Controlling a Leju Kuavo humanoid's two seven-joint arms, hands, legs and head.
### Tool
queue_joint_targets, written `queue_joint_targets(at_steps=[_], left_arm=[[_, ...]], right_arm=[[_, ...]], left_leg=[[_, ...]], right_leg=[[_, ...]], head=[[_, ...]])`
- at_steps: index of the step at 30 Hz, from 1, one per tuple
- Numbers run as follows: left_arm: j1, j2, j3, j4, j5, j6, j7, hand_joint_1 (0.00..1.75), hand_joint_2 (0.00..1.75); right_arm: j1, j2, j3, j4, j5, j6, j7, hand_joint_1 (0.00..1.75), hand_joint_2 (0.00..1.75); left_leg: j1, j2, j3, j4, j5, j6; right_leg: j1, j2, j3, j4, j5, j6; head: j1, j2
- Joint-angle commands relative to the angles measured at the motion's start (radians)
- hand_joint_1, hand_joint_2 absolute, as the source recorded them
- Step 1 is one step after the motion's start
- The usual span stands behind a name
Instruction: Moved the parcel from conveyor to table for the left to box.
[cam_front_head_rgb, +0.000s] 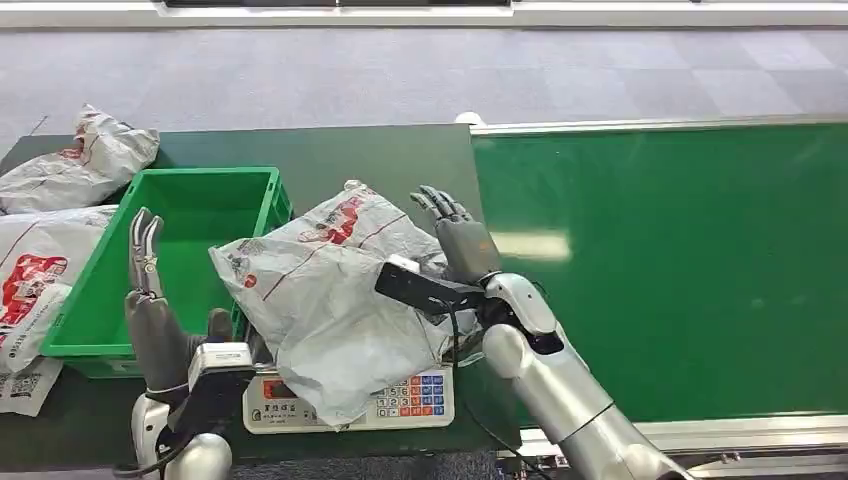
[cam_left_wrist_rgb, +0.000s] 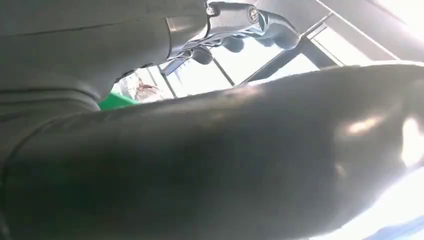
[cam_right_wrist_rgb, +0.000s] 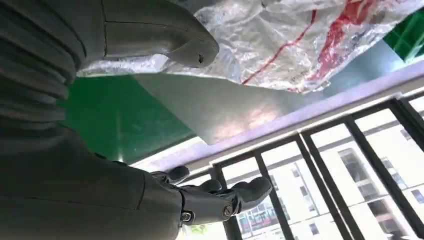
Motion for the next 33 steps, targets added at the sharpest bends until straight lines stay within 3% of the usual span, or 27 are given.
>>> queue_joint_targets(at_steps=[1, 6, 9, 12, 14, 15, 16, 18, 19, 20, 21, 22, 23, 25, 28, 31, 32, 33], left_arm=[[-0.017, 0.000, 0.017, 0.031, 0.004, 0.007, -0.004, 0.00, 0.00], [0.006, -0.001, 0.024, 0.022, 0.027, 0.055, -0.077, 0.00, 0.00], [-0.001, 0.013, 0.003, 0.043, -0.133, -0.026, 0.002, 0.00, 0.00], [-0.076, 0.093, -0.057, 0.102, -0.273, -0.194, 0.096, 0.00, 0.00], [-0.149, 0.168, -0.089, 0.174, -0.247, -0.272, 0.099, 0.00, 0.00], [-0.188, 0.214, -0.107, 0.216, -0.264, -0.288, 0.112, 0.00, 0.00], [-0.218, 0.249, -0.123, 0.256, -0.259, -0.321, 0.116, 0.00, 0.00], [-0.274, 0.313, -0.161, 0.339, -0.255, -0.369, 0.110, 0.00, 0.00], [-0.280, 0.317, -0.161, 0.356, -0.247, -0.368, 0.103, 0.00, 0.00], [-0.311, 0.364, -0.206, 0.396, -0.251, -0.430, 0.104, 0.00, 0.00], [-0.346, 0.391, -0.237, 0.440, -0.248, -0.440, 0.103, 0.00, 1.75], [-0.396, 0.421, -0.268, 0.498, -0.210, -0.483, 0.094, 0.00, 1.75], [-0.430, 0.428, -0.280, 0.538, -0.195, -0.488, 0.088, 0.00, 1.75], [-0.493, 0.440, -0.321, 0.601, -0.170, -0.515, 0.082, 0.00, 1.75], [-0.504, 0.448, -0.336, 0.606, -0.154, -0.518, 0.085, 0.00, 1.75], [-0.475, 0.493, -0.369, 0.573, -0.133, -0.542, 0.101, 0.00, 1.75], [-0.435, 0.532, -0.383, 0.536, -0.126, -0.573, 0.114, 0.00, 1.75], [-0.405, 0.556, -0.388, 0.518, -0.126, -0.586, 0.122, 0.00, 1.75]], right_arm=[[-0.004, -0.050, -0.017, -0.068, 0.005, -0.028, -0.015, 0.00, 0.00], [0.060, -0.116, -0.026, -0.394, 0.029, -0.082, -0.021, 0.00, 0.00], [0.157, -0.153, -0.039, -0.604, 0.173, -0.155, 0.026, 0.00, 0.00], [0.277, -0.259, -0.077, -0.761, 0.333, -0.207, 0.090, 0.00, 0.00], [0.380, -0.361, -0.150, -0.832, 0.430, -0.297, 0.131, 0.00, 0.00], [0.462, -0.396, -0.217, -0.871, 0.551, -0.360, 0.184, 0.00, 0.00], [0.552, -0.409, -0.312, -0.913, 0.676, -0.429, 0.236, 0.00, 1.75], [0.809, -0.419, -0.507, -1.013, 0.781, -0.539, 0.297, 0.00, 1.75], [0.868, -0.423, -0.537, -1.034, 0.779, -0.569, 0.297, 0.00, 1.75], [0.971, -0.318, -0.742, -1.098, 0.781, -0.570, 0.212, 0.00, 1.75], [1.035, -0.217, -0.880, -1.150, 0.781, -0.570, 0.145, 0.00, 1.75], [1.093, -0.128, -1.034, -1.225, 0.781, -0.570, 0.093, 0.00, 1.75], [1.127, -0.104, -1.087, -1.274, 0.756, -0.570, 0.075, 0.00, 1.75], [1.095, -0.038, -1.250, -1.341, 0.640, -0.570, -0.034, 0.00, 1.75], [1.035, 0.027, -1.332, -1.331, 0.557, -0.570, -0.179, 0.00, 1.75], [0.977, 0.121, -1.393, -1.319, 0.492, -0.570, -0.274, 0.00, 1.75], [0.945, 0.182, -1.418, -1.305, 0.471, -0.570, -0.352, 0.00, 1.75], [0.948, 0.183, -1.406, -1.293, 0.468, -0.570, -0.358, 0.00, 1.75]], left_leg=[[0.000, -0.001, -0.002, -0.001, 0.001, 0.000], [0.000, -0.002, -0.005, 0.001, 0.002, 0.000], [0.000, -0.004, -0.003, -0.001, 0.001, 0.000], [0.000, -0.008, -0.003, -0.001, 0.002, 0.000], [0.000, -0.014, -0.003, -0.002, 0.004, 0.000], [0.000, -0.014, -0.002, -0.001, 0.003, 0.000], [0.000, -0.018, -0.003, -0.002, 0.004, 0.000], [0.000, -0.026, -0.003, -0.004, 0.005, 0.000], [-0.001, -0.025, -0.003, -0.004, 0.006, 0.001], [-0.001, -0.024, -0.001, -0.003, 0.003, 0.000], [-0.002, -0.027, -0.002, -0.004, 0.004, 0.001], [-0.001, -0.025, -0.003, -0.001, 0.002, 0.000], [-0.002, -0.024, -0.005, -0.001, 0.002, 0.000], [-0.003, -0.023, -0.006, 0.000, 0.002, 0.000], [-0.003, -0.019, -0.009, 0.000, 0.002, 0.000], [-0.002, -0.004, -0.008, -0.002, 0.000, 0.000], [-0.002, -0.002, -0.013, -0.003, 0.001, 0.000], [-0.002, 0.001, -0.012, -0.003, 0.000, -0.001]], right_leg=[[0.000, -0.003, -0.001, 0.000, 0.001, 0.000], [0.000, -0.005, -0.004, 0.001, 0.001, 0.000], [0.000, -0.006, -0.001, -0.001, 0.000, 0.001], [0.000, -0.010, 0.000, -0.002, 0.000, 0.001], [0.000, -0.016, 0.002, -0.005, 0.000, 0.001], [0.000, -0.015, 0.002, -0.004, -0.001, 0.001], [0.001, -0.020, 0.003, -0.006, -0.001, 0.001], [0.001, -0.028, 0.006, -0.009, -0.001, 0.001], [0.000, -0.027, 0.006, -0.009, -0.001, 0.001], [0.000, -0.025, 0.007, -0.007, -0.002, 0.001], [0.000, -0.030, 0.007, -0.009, -0.002, 0.001], [0.000, -0.027, 0.005, -0.004, -0.004, 0.000], [-0.001, -0.027, 0.003, -0.003, -0.005, 0.000], [-0.002, -0.026, -0.002, -0.001, -0.005, 0.000], [-0.001, -0.022, -0.005, -0.001, -0.003, 0.000], [-0.001, -0.007, -0.005, 0.000, -0.002, 0.000], [-0.001, -0.006, -0.006, -0.001, -0.001, 0.000], [-0.001, -0.002, -0.006, 0.000, -0.001, 0.000]], head=[[0.000, 0.000], [0.000, 0.000], [0.000, 0.000], [0.000, 0.000], [0.000, 0.000], [0.000, 0.000], [0.000, 0.000], [0.000, 0.000], [0.000, 0.000], [0.000, 0.000], [0.000, 0.000], [0.001, 0.000], [0.000, 0.000], [0.000, 0.000], [0.000, 0.000], [0.000, 0.000], [0.000, 0.000], [0.000, 0.000]])
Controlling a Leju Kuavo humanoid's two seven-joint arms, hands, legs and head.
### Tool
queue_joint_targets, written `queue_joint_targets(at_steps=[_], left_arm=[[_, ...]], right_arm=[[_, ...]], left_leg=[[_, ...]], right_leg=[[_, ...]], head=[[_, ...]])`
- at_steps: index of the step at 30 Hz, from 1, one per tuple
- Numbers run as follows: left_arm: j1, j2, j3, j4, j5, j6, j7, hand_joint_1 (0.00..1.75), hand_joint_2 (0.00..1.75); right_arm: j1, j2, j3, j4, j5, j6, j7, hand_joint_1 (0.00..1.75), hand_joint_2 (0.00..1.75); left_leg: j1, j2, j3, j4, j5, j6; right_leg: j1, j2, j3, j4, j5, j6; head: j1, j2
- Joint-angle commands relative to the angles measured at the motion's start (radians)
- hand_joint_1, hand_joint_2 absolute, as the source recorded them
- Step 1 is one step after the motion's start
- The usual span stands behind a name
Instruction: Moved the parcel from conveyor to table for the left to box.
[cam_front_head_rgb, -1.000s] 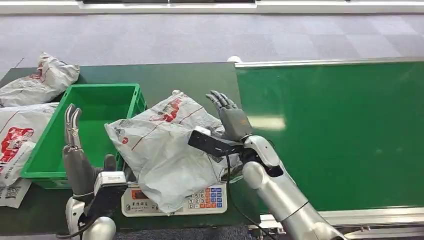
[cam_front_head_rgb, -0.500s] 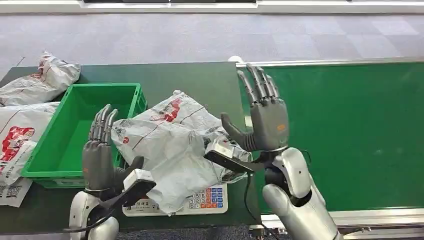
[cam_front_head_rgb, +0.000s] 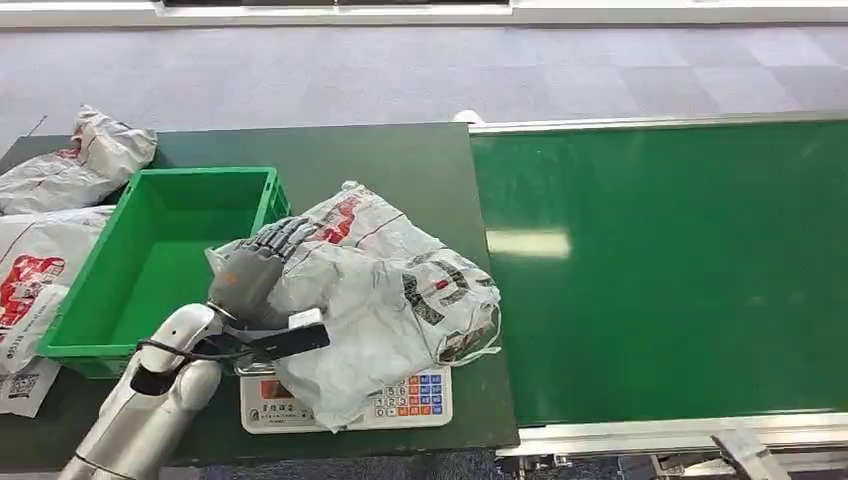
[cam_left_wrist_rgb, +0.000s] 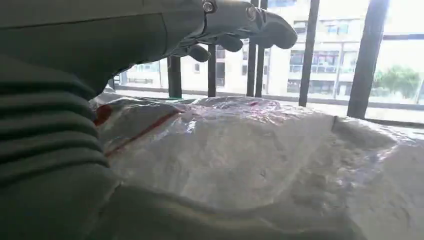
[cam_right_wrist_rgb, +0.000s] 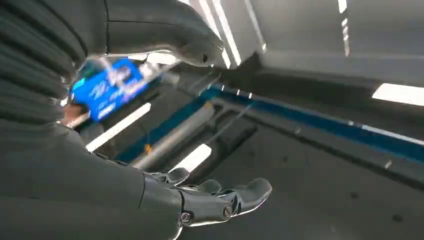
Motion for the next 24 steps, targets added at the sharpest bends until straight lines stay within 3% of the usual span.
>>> queue_joint_targets(at_steps=[1, 3, 7, 8, 9, 10, 11, 15, 17, 20, 21, 24], left_arm=[[0.022, 0.167, -0.164, 0.046, 0.033, -0.069, 0.032, 0.00, 0.00], [0.038, 0.188, -0.177, 0.046, 0.034, -0.089, 0.042, 0.00, 0.00], [0.019, 0.170, -0.225, 0.139, 0.038, -0.158, 0.054, 0.00, 0.00], [0.012, 0.143, -0.258, 0.213, 0.016, -0.146, 0.048, 0.00, 1.75], [0.009, 0.113, -0.279, 0.277, 0.001, -0.131, 0.048, 0.00, 1.75], [0.012, 0.076, -0.296, 0.344, -0.015, -0.115, 0.047, 0.52, 1.75], [0.013, 0.026, -0.313, 0.429, -0.027, -0.086, 0.039, 0.80, 1.75], [0.015, 0.014, -0.319, 0.448, -0.033, -0.068, 0.041, 0.80, 1.75], [0.015, 0.014, -0.319, 0.448, -0.033, -0.068, 0.041, 0.80, 1.75], [0.009, 0.016, -0.317, 0.447, -0.033, -0.070, 0.043, 0.80, 1.75], [0.009, 0.016, -0.317, 0.447, -0.033, -0.070, 0.043, 0.80, 1.75], [0.009, 0.016, -0.317, 0.447, -0.033, -0.070, 0.043, 0.80, 1.75]], right_arm=[[-0.046, 0.297, -0.327, -0.039, -0.080, 0.004, -0.190, 0.00, 1.75], [-0.046, 0.297, -0.299, -0.029, -0.076, 0.004, -0.193, 0.00, 1.75], [-0.081, 0.292, -0.266, -0.001, -0.084, 0.004, -0.239, 0.00, 1.75], [-0.107, 0.285, -0.257, 0.022, -0.079, 0.004, -0.252, 0.00, 1.75], [-0.125, 0.277, -0.248, 0.039, -0.073, 0.004, -0.253, 0.00, 1.75], [-0.143, 0.270, -0.238, 0.053, -0.063, 0.004, -0.247, 0.00, 1.75], [-0.161, 0.258, -0.225, 0.062, -0.047, 0.004, -0.232, 0.00, 1.75], [-0.165, 0.256, -0.221, 0.066, -0.041, 0.004, -0.229, 0.00, 1.75], [-0.165, 0.256, -0.221, 0.066, -0.041, 0.004, -0.229, 0.00, 1.75], [-0.154, 0.256, -0.221, 0.058, -0.046, 0.004, -0.225, 0.00, 1.75], [-0.154, 0.256, -0.221, 0.058, -0.046, 0.004, -0.225, 0.00, 1.75], [-0.154, 0.256, -0.221, 0.058, -0.046, 0.004, -0.225, 0.00, 1.75]], left_leg=[[0.000, 0.002, 0.001, -0.003, 0.002, -0.001], [0.001, 0.004, 0.002, -0.004, 0.001, -0.001], [0.001, 0.003, 0.003, -0.002, 0.001, -0.001], [0.000, 0.003, 0.009, -0.004, 0.002, -0.001], [0.000, 0.002, 0.010, -0.004, 0.002, 0.000], [0.000, 0.002, 0.012, -0.006, 0.003, 0.000], [-0.001, 0.002, 0.014, -0.007, 0.003, 0.000], [-0.004, -0.003, 0.009, -0.008, 0.005, 0.001], [-0.007, -0.011, 0.018, -0.005, -0.002, 0.006], [-0.007, -0.013, 0.010, -0.004, 0.002, 0.007], [-0.008, -0.017, 0.022, -0.001, -0.005, 0.008], [-0.008, -0.014, 0.014, 0.004, -0.005, 0.007]], right_leg=[[0.000, -0.001, 0.000, -0.002, 0.002, -0.001], [0.001, 0.002, 0.001, -0.002, 0.001, -0.001], [0.001, 0.000, -0.001, 0.000, 0.001, -0.001], [0.000, 0.000, 0.000, -0.002, 0.001, -0.001], [0.000, 0.000, 0.002, -0.002, 0.001, -0.001], [0.000, -0.001, 0.003, -0.004, 0.002, 0.000], [-0.001, 0.000, 0.006, -0.004, 0.002, 0.000], [-0.005, -0.005, 0.012, -0.006, 0.001, 0.001], [-0.007, -0.012, 0.023, -0.002, -0.009, 0.006], [-0.008, -0.017, 0.017, -0.003, -0.007, 0.007], [-0.009, -0.020, 0.030, 0.001, -0.016, 0.008], [-0.008, -0.018, 0.022, 0.006, -0.016, 0.004]], head=[[0.000, 0.000], [0.000, 0.000], [0.000, 0.000], [0.000, 0.000], [0.000, 0.000], [0.000, 0.000], [0.000, 0.000], [0.001, 0.000], [0.000, 0.000], [0.000, 0.000], [0.000, 0.000], [0.000, 0.000]])
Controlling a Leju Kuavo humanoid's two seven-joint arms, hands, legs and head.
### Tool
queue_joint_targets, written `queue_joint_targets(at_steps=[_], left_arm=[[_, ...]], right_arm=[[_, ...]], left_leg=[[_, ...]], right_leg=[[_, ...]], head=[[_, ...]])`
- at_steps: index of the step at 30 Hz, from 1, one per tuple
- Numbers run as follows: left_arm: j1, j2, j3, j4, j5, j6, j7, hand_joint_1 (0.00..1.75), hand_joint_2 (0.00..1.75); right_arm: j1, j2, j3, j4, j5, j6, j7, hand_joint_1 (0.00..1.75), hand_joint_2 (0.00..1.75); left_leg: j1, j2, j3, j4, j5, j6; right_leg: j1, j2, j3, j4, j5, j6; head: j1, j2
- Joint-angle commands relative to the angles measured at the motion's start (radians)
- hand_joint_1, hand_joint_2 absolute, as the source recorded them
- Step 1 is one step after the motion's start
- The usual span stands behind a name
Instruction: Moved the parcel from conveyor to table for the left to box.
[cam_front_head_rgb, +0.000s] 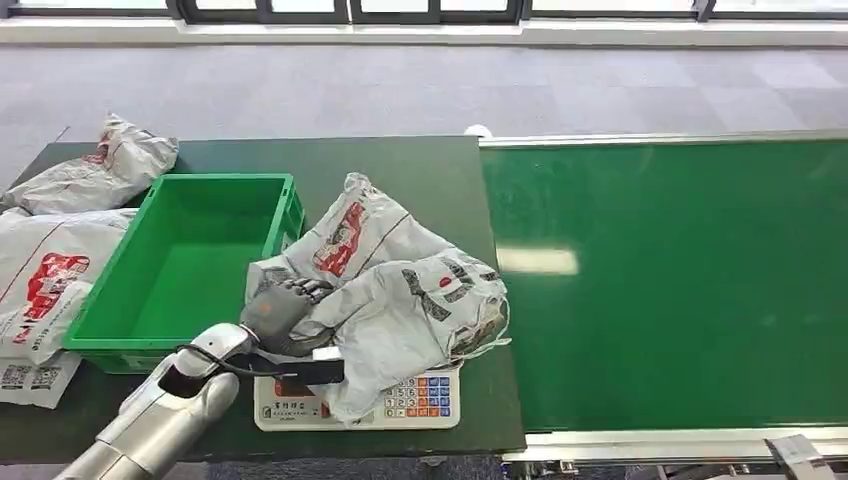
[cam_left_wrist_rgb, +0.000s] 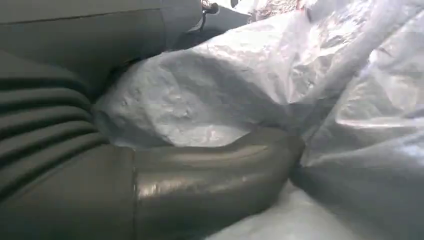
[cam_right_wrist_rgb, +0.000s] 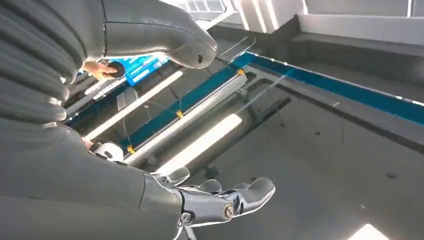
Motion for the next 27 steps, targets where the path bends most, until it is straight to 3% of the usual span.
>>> queue_joint_targets(at_steps=[1, 2, 5, 6, 7, 10, 11, 12, 15, 16, 18, 19, 20, 22, 23, 25, 26, 27], left_arm=[[0.062, -0.027, -0.094, 0.159, -0.015, -0.015, 0.010, 0.80, 1.75], [0.061, -0.025, -0.094, 0.157, -0.015, -0.018, 0.006, 1.71, 1.75], [0.047, -0.078, -0.117, 0.237, -0.048, 0.012, -0.006, 1.75, 1.75], [0.032, -0.100, -0.121, 0.273, -0.054, 0.021, -0.005, 1.75, 1.75], [0.019, -0.115, -0.128, 0.291, -0.066, 0.036, -0.003, 1.75, 1.75], [0.007, -0.131, -0.127, 0.293, -0.082, 0.075, 0.008, 1.75, 1.75], [0.010, -0.126, -0.127, 0.278, -0.091, 0.088, 0.014, 1.75, 1.75], [0.015, -0.122, -0.124, 0.257, -0.095, 0.097, 0.017, 1.75, 1.75], [0.033, -0.105, -0.116, 0.177, -0.121, 0.118, 0.035, 1.75, 1.75], [0.032, -0.100, -0.116, 0.152, -0.141, 0.131, 0.046, 1.75, 1.75], [0.024, -0.101, -0.102, 0.108, -0.155, 0.155, 0.054, 1.75, 1.75], [0.014, -0.096, -0.095, 0.075, -0.166, 0.172, 0.061, 1.75, 1.75], [0.013, -0.090, -0.089, 0.052, -0.170, 0.186, 0.064, 1.75, 1.75], [0.015, -0.058, -0.048, -0.068, -0.187, 0.233, 0.085, 1.75, 1.75], [0.016, -0.049, -0.035, -0.102, -0.194, 0.246, 0.096, 1.75, 1.75], [0.031, -0.006, 0.027, -0.264, -0.231, 0.286, 0.139, 1.75, 1.75], [0.034, 0.006, 0.048, -0.304, -0.238, 0.299, 0.149, 1.75, 1.75], [0.037, 0.032, 0.090, -0.388, -0.250, 0.317, 0.163, 1.75, 1.75]], right_arm=[[-0.026, 0.010, 0.020, 0.058, -0.001, 0.002, 0.003, 0.00, 1.75], [-0.024, 0.009, 0.022, 0.055, -0.004, 0.002, 0.007, 0.00, 1.75], [-0.018, 0.008, 0.021, 0.049, -0.020, 0.002, 0.019, 0.00, 1.75], [-0.016, 0.012, 0.020, 0.050, -0.012, 0.002, 0.021, 0.00, 1.75], [-0.011, 0.015, 0.025, 0.053, -0.013, 0.002, 0.023, 0.00, 1.75], [-0.006, 0.046, 0.027, 0.039, -0.006, 0.002, 0.014, 0.00, 1.75], [-0.005, 0.051, 0.032, 0.037, -0.009, 0.002, 0.009, 0.00, 1.75], [-0.007, 0.052, 0.035, 0.040, -0.009, 0.002, 0.006, 0.00, 1.75], [-0.010, 0.052, 0.056, 0.054, 0.012, 0.002, 0.009, 0.00, 1.75], [-0.014, 0.052, 0.058, 0.053, 0.015, 0.002, 0.013, 0.00, 1.75], [-0.015, 0.052, 0.060, 0.050, 0.016, 0.002, 0.022, 0.00, 1.75], [-0.005, 0.052, 0.064, 0.049, 0.015, 0.002, 0.029, 0.00, 1.75], [-0.001, 0.052, 0.066, 0.047, 0.016, 0.002, 0.033, 0.00, 1.75], [0.026, 0.052, 0.088, 0.033, 0.028, 0.002, 0.062, 0.00, 1.75], [0.030, 0.052, 0.093, 0.030, 0.031, 0.002, 0.068, 0.00, 1.75], [0.029, 0.052, 0.120, 0.027, 0.063, 0.002, 0.090, 0.00, 1.75], [0.026, 0.052, 0.124, 0.030, 0.068, 0.002, 0.092, 0.00, 1.75], [0.020, 0.052, 0.132, 0.038, 0.079, 0.002, 0.093, 0.00, 1.75]], left_leg=[[0.002, 0.011, -0.043, 0.005, 0.015, -0.003], [0.002, 0.003, -0.021, 0.002, 0.009, -0.001], [0.002, 0.002, -0.030, 0.011, 0.005, -0.001], [0.001, 0.003, -0.026, 0.006, 0.010, -0.002], [0.001, -0.001, -0.013, 0.005, 0.004, -0.001], [0.001, 0.002, -0.021, 0.005, 0.007, -0.003], [0.001, 0.003, -0.020, 0.002, 0.008, -0.003], [0.000, -0.002, -0.009, 0.003, 0.003, -0.002], [0.001, 0.003, -0.025, 0.003, 0.009, -0.003], [0.001, 0.001, -0.015, 0.002, 0.005, -0.002], [0.001, 0.005, -0.023, 0.002, 0.007, -0.002], [0.002, 0.001, -0.012, 0.003, 0.002, -0.002], [0.002, 0.002, -0.017, 0.003, 0.004, -0.002], [0.002, 0.006, -0.022, 0.001, 0.006, -0.003], [0.002, 0.003, -0.013, 0.002, 0.002, -0.003], [0.003, 0.007, -0.019, 0.000, 0.005, -0.004], [0.002, 0.005, -0.010, 0.001, 0.001, -0.003], [0.003, 0.008, -0.015, 0.002, 0.001, -0.004]], right_leg=[[0.001, 0.006, -0.044, 0.002, 0.017, -0.002], [0.001, 0.001, -0.021, 0.001, 0.013, 0.002], [0.001, 0.000, -0.029, 0.010, 0.006, 0.001], [0.001, 0.000, -0.027, 0.006, 0.013, 0.002], [0.001, -0.002, -0.013, 0.006, 0.007, 0.001], [0.000, -0.001, -0.022, 0.006, 0.009, 0.001], [0.000, 0.000, -0.022, 0.004, 0.011, 0.000], [0.000, -0.002, -0.010, 0.004, 0.005, 0.000], [0.001, 0.001, -0.026, 0.004, 0.011, 0.000], [0.000, 0.000, -0.016, 0.004, 0.006, 0.000], [0.001, 0.003, -0.024, 0.003, 0.010, 0.000], [0.002, 0.000, -0.012, 0.005, 0.004, 0.000], [0.002, 0.001, -0.017, 0.004, 0.006, 0.000], [0.002, 0.004, -0.024, 0.002, 0.010, -0.001], [0.002, 0.002, -0.014, 0.004, 0.005, -0.001], [0.002, 0.006, -0.022, 0.002, 0.009, -0.001], [0.002, 0.005, -0.013, 0.003, 0.004, -0.001], [0.003, 0.007, -0.019, 0.004, 0.005, -0.001]], head=[[0.000, 0.000], [0.000, 0.000], [0.000, 0.000], [0.000, 0.000], [-0.001, 0.000], [0.000, 0.000], [0.000, 0.000], [-0.001, 0.000], [0.000, 0.000], [0.000, 0.000], [0.000, 0.000], [0.000, 0.000], [0.000, 0.000], [0.000, 0.000], [0.000, 0.000], [0.000, 0.000], [-0.001, 0.000], [0.000, 0.000]])
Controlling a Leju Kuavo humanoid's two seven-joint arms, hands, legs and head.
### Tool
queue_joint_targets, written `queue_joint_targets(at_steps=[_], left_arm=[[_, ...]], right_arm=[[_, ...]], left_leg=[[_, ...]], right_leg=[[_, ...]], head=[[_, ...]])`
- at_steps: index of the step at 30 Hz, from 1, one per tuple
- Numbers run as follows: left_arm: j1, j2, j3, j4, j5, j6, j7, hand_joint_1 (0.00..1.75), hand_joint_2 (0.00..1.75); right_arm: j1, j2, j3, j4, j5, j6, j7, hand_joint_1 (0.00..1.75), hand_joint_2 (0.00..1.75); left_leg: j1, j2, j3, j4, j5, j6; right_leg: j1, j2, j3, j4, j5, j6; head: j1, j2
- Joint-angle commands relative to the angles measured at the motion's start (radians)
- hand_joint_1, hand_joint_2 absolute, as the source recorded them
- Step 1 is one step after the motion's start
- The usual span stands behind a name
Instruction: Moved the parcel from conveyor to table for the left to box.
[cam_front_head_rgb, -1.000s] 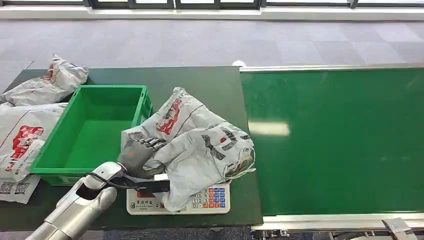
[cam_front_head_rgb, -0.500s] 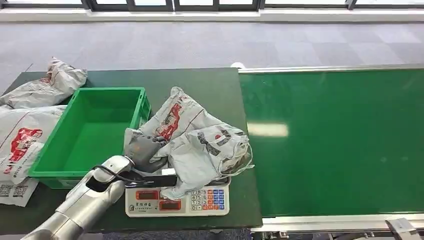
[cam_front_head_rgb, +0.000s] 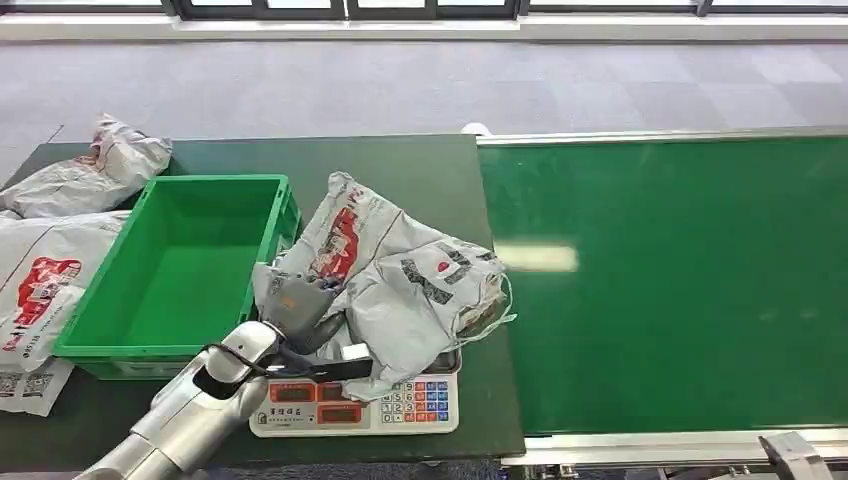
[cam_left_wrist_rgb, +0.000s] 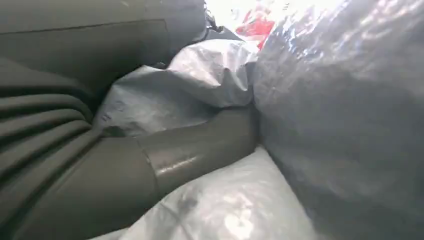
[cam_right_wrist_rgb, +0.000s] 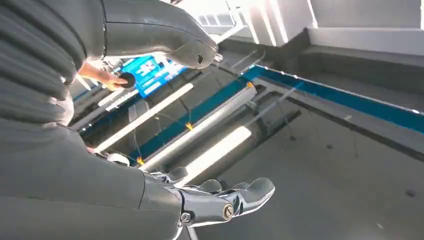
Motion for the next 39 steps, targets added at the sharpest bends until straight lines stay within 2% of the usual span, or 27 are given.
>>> queue_joint_targets(at_steps=[1, 2, 3, 7, 9, 12, 21, 23, 24, 25, 26, 28, 29, 30, 32, 33, 36, 39], left_arm=[[0.062, 0.137, 0.174, -0.447, -0.073, 0.077, 0.086, 1.75, 1.75], [0.038, 0.164, 0.231, -0.501, -0.118, 0.143, 0.114, 1.75, 1.75], [0.036, 0.201, 0.289, -0.561, -0.103, 0.152, 0.115, 1.75, 1.75], [-0.006, 0.309, 0.493, -0.649, -0.031, 0.134, 0.089, 1.75, 1.75], [-0.026, 0.319, 0.562, -0.654, -0.003, 0.132, 0.072, 1.75, 1.75], [-0.073, 0.291, 0.607, -0.610, -0.034, 0.104, 0.068, 1.75, 1.75], [-0.104, 0.272, 0.617, -0.486, -0.073, 0.036, 0.080, 1.75, 1.75], [-0.060, 0.234, 0.637, -0.398, -0.096, -0.003, 0.089, 1.75, 1.75], [-0.038, 0.216, 0.641, -0.366, -0.110, 0.032, 0.080, 1.75, 1.75], [0.014, 0.192, 0.649, -0.300, -0.134, 0.040, 0.079, 1.75, 1.75], [0.034, 0.181, 0.655, -0.275, -0.146, 0.081, 0.071, 1.75, 1.75], [0.076, 0.172, 0.662, -0.251, -0.194, 0.117, 0.086, 1.75, 1.75], [0.126, 0.147, 0.686, -0.242, -0.215, 0.116, 0.098, 1.75, 1.75], [0.206, 0.107, 0.725, -0.247, -0.257, 0.157, 0.102, 1.75, 1.75], [0.294, 0.049, 0.789, -0.246, -0.326, 0.181, 0.129, 1.75, 1.75], [0.307, 0.046, 0.796, -0.243, -0.329, 0.188, 0.129, 1.75, 1.75], [0.308, 0.042, 0.841, -0.233, -0.324, 0.193, 0.132, 1.75, 1.75], [0.301, 0.063, 0.877, -0.224, -0.322, 0.187, 0.130, 1.75, 1.75]], right_arm=[[-0.017, 0.019, 0.092, 0.041, 0.060, 0.002, 0.030, 0.00, 1.75], [-0.021, 0.019, 0.104, 0.049, 0.064, 0.002, 0.029, 0.00, 1.75], [-0.029, 0.019, 0.113, 0.053, 0.087, 0.002, 0.045, 0.00, 1.75], [-0.012, 0.009, 0.108, 0.046, 0.084, 0.002, 0.062, 0.00, 1.75], [-0.015, 0.018, 0.095, 0.048, 0.075, 0.002, 0.054, 0.00, 1.75], [-0.008, 0.019, 0.098, 0.049, 0.086, 0.002, 0.077, 0.00, 1.75], [0.006, 0.019, 0.133, 0.060, 0.128, 0.002, 0.127, 0.00, 1.75], [0.023, 0.012, 0.133, 0.071, 0.125, 0.002, 0.138, 0.00, 1.75], [0.029, 0.009, 0.129, 0.068, 0.116, 0.002, 0.138, 0.00, 1.75], [0.044, 0.004, 0.127, 0.079, 0.100, 0.002, 0.137, 0.00, 1.75], [0.046, 0.003, 0.125, 0.078, 0.096, 0.002, 0.136, 0.00, 1.75], [0.049, 0.007, 0.128, 0.084, 0.098, 0.002, 0.131, 0.00, 1.75], [0.052, 0.019, 0.132, 0.085, 0.107, 0.002, 0.129, 0.00, 1.75], [0.069, 0.019, 0.159, 0.070, 0.134, 0.002, 0.162, 0.00, 1.75], [0.093, 0.019, 0.211, 0.047, 0.195, 0.002, 0.216, 0.00, 1.75], [0.096, 0.019, 0.216, 0.044, 0.200, 0.002, 0.221, 0.00, 1.75], [0.107, -0.003, 0.230, 0.047, 0.208, 0.002, 0.244, 0.00, 1.75], [0.113, -0.015, 0.225, 0.057, 0.198, 0.002, 0.253, 0.00, 1.75]], left_leg=[[0.003, 0.008, -0.018, 0.004, 0.003, -0.002], [0.003, 0.008, -0.016, 0.004, 0.001, -0.002], [0.004, 0.012, -0.020, 0.005, 0.001, -0.002], [0.006, 0.013, -0.023, 0.004, 0.002, -0.005], [0.007, 0.014, -0.020, 0.004, 0.002, -0.006], [0.008, 0.011, -0.019, 0.003, 0.003, -0.005], [0.006, 0.009, -0.020, 0.001, 0.005, -0.005], [0.006, 0.009, -0.022, -0.001, 0.007, -0.006], [0.005, 0.009, -0.014, -0.003, 0.006, -0.005], [0.005, 0.009, -0.015, -0.004, 0.008, -0.006], [0.004, 0.010, -0.011, -0.006, 0.007, -0.005], [0.004, 0.010, -0.012, -0.004, 0.006, -0.005], [0.004, 0.011, -0.012, -0.006, 0.008, -0.006], [0.004, 0.011, -0.012, -0.004, 0.006, -0.005], [0.003, 0.015, -0.010, -0.006, 0.006, -0.005], [0.002, 0.018, -0.009, -0.009, 0.006, -0.005], [0.004, 0.017, -0.020, -0.002, 0.003, -0.006], [0.005, 0.017, -0.019, -0.002, 0.004, -0.007]], right_leg=[[0.003, 0.004, -0.019, 0.001, 0.005, -0.001], [0.003, 0.005, -0.018, 0.002, 0.004, -0.002], [0.004, 0.008, -0.023, 0.003, 0.006, -0.003], [0.005, 0.009, -0.030, 0.003, 0.008, -0.004], [0.006, 0.011, -0.032, 0.004, 0.007, -0.005], [0.008, 0.009, -0.031, 0.002, 0.008, -0.005], [0.006, 0.008, -0.028, 0.001, 0.009, -0.005], [0.006, 0.007, -0.030, -0.001, 0.011, -0.005], [0.005, 0.007, -0.026, -0.002, 0.010, -0.005], [0.005, 0.007, -0.027, -0.003, 0.011, -0.005], [0.003, 0.008, -0.024, -0.003, 0.010, -0.005], [0.004, 0.009, -0.025, -0.002, 0.010, -0.005], [0.004, 0.008, -0.025, -0.004, 0.011, -0.005], [0.004, 0.010, -0.025, -0.002, 0.009, -0.005], [0.003, 0.013, -0.026, -0.003, 0.010, -0.005], [0.002, 0.015, -0.025, -0.004, 0.010, -0.005], [0.004, 0.015, -0.029, 0.000, 0.008, -0.006], [0.004, 0.015, -0.034, -0.001, 0.009, -0.005]], head=[[0.000, 0.000], [0.000, 0.000], [0.000, 0.000], [0.001, 0.000], [0.000, 0.000], [0.000, 0.000], [0.000, 0.000], [0.000, 0.000], [0.000, 0.000], [0.000, 0.000], [0.000, 0.000], [0.000, 0.000], [0.000, 0.000], [0.000, 0.000], [0.000, 0.000], [0.000, 0.000], [0.000, 0.000], [0.000, 0.000]])
